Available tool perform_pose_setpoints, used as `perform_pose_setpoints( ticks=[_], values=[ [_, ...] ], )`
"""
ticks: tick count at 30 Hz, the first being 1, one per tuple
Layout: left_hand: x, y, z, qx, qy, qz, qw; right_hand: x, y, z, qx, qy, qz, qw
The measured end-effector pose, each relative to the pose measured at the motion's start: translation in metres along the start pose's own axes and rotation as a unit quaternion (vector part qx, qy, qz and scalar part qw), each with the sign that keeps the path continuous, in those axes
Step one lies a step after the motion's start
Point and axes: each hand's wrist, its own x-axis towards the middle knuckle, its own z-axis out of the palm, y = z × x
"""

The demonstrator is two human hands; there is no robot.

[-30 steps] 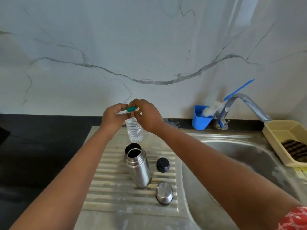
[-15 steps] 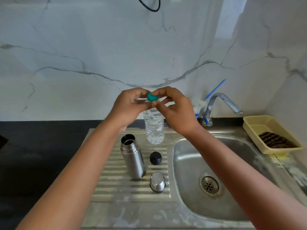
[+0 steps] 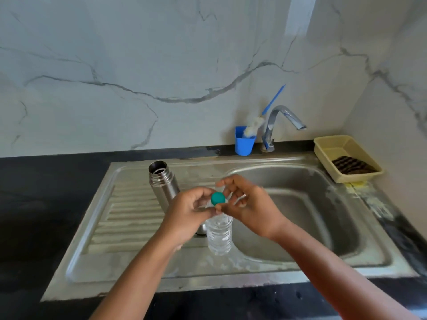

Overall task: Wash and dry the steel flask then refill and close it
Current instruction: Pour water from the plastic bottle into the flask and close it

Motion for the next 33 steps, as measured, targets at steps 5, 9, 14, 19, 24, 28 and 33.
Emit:
perform_pose_setpoints(
  ticks=[5, 9, 14, 19, 24, 28, 33],
  values=[
    [-0.019, -0.011, 0.008, 0.03, -0.029, -0.035, 0.998, -0.018, 0.008, 0.002, -0.059, -0.055, 0.0, 0.997],
    [-0.03, -0.017, 0.016, 0.005, -0.011, -0.036, 0.999, -0.025, 0.007, 0.0, -0.063, -0.07, -0.012, 0.995],
    [-0.033, -0.026, 0.015, -0.008, -0.06, -0.045, 0.997, -0.023, -0.001, -0.008, -0.111, -0.119, -0.028, 0.986],
    [-0.033, -0.033, 0.013, -0.034, -0.094, -0.032, 0.994, -0.024, -0.011, -0.011, -0.147, -0.13, -0.031, 0.98],
    [-0.039, -0.039, 0.023, 0.03, -0.088, 0.011, 0.996, -0.032, -0.013, -0.006, -0.156, -0.097, -0.016, 0.983],
    [-0.042, -0.047, 0.028, 0.026, -0.069, 0.045, 0.996, -0.039, -0.017, 0.004, -0.221, -0.053, -0.008, 0.974],
    [-0.038, -0.054, 0.024, 0.0, -0.073, 0.052, 0.996, -0.043, -0.023, 0.026, -0.286, -0.005, -0.041, 0.957]
  ],
)
